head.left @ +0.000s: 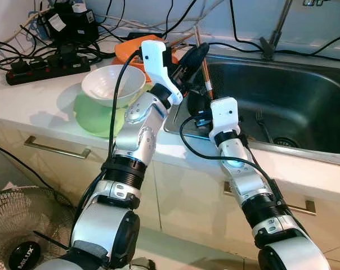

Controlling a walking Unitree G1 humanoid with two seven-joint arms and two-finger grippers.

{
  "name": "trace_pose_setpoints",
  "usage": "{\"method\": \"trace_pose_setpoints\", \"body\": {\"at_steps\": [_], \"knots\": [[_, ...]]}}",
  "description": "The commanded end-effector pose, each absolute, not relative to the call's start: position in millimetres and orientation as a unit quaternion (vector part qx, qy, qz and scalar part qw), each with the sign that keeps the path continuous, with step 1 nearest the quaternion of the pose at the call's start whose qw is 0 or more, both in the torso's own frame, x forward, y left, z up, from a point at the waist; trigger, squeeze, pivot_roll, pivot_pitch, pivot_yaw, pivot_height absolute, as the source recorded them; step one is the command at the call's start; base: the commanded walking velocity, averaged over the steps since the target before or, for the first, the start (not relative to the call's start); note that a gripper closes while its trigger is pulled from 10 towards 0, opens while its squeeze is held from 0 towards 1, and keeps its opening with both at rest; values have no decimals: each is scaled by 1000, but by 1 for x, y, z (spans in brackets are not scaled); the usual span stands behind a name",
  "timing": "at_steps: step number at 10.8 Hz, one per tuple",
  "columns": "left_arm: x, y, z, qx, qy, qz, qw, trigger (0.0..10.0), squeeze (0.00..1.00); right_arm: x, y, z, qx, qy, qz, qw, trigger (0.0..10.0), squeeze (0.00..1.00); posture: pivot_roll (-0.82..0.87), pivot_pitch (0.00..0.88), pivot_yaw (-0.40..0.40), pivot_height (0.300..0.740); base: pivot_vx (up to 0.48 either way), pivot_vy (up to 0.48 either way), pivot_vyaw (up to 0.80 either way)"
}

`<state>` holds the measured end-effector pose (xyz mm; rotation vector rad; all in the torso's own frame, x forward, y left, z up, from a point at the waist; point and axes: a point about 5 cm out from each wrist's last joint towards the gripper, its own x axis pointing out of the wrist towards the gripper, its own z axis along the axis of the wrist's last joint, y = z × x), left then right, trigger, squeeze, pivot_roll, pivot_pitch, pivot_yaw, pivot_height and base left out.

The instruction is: Kitchen organization

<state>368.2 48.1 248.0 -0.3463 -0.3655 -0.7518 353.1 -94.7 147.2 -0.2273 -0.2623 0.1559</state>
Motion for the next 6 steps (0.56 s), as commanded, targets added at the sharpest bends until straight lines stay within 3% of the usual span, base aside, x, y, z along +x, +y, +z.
{"method": "trace_pose_setpoints", "body": {"at_steps": [1,6], "knots": [[367,50,247,-162,-174,-362,902,10000,1000,357,-95,152,-110,-133,73,982,0,0,34,9,47,740,0,0,0],[367,52,247,-171,-172,-358,902,10000,1000,361,-99,152,-112,-120,56,985,0,0,36,13,48,740,0,0,0]]}}
